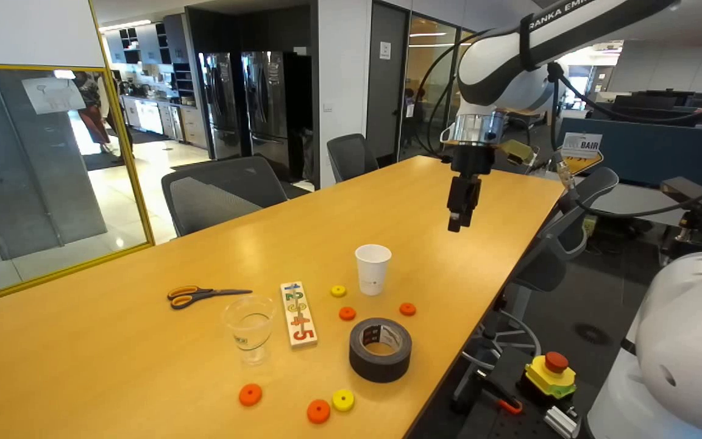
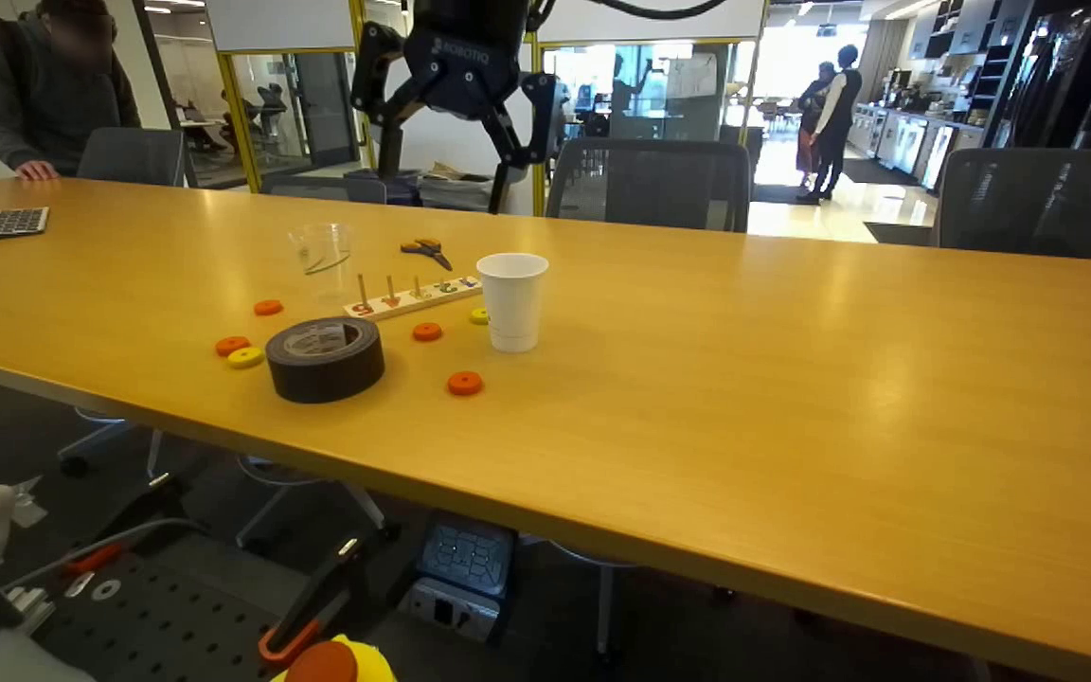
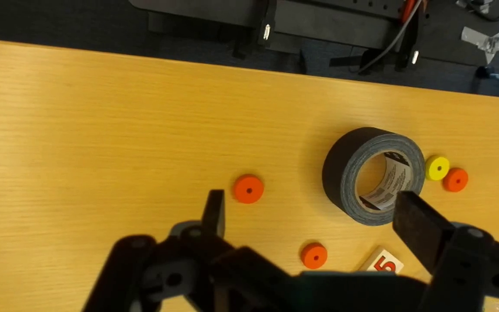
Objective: Pick up the orange and yellow objects from the table and put them in the two cups
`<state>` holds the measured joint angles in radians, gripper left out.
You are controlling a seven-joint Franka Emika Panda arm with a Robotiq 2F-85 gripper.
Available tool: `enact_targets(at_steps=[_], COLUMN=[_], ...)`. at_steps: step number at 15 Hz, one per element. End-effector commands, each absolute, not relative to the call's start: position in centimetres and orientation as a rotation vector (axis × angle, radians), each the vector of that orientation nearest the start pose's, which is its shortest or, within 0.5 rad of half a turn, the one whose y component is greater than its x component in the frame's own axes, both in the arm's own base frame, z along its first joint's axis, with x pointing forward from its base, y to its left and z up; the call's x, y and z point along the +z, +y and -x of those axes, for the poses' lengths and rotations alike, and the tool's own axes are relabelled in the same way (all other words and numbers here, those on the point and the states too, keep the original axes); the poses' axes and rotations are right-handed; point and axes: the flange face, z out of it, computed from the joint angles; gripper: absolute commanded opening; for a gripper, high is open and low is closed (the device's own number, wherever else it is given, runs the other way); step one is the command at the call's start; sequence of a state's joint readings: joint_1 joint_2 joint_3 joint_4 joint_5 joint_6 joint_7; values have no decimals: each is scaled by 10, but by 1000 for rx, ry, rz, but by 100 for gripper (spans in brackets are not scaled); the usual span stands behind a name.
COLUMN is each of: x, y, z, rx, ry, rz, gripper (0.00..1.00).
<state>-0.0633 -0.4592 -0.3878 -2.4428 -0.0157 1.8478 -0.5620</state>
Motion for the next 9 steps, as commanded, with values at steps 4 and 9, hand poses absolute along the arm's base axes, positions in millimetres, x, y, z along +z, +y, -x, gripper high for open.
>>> enact_targets(at_steps=[4,9], x=[383,332], y=[-127,-99], z=[-367,-372], rx=[90,-26], ry=[12,266], rz=[3102,3241], gripper=[100,100])
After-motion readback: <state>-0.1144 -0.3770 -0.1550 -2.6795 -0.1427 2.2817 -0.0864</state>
